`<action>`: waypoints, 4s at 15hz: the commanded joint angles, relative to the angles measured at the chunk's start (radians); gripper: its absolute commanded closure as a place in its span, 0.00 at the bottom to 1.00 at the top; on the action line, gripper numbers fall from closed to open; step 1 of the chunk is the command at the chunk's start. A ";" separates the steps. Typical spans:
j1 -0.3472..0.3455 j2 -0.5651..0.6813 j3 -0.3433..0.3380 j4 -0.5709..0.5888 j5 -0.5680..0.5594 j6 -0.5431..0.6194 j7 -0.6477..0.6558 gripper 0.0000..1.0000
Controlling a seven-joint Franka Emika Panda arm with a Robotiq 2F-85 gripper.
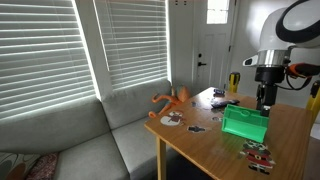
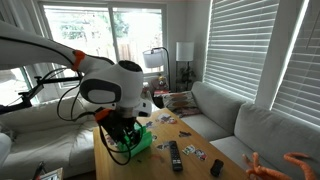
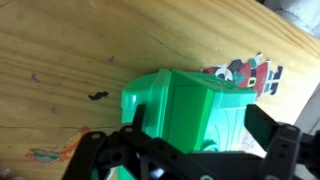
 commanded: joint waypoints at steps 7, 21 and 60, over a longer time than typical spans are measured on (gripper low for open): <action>0.017 0.002 0.046 0.007 -0.051 0.036 0.027 0.00; 0.038 -0.003 0.093 -0.003 -0.077 0.100 0.103 0.00; 0.092 -0.003 0.221 -0.045 -0.254 0.190 0.306 0.00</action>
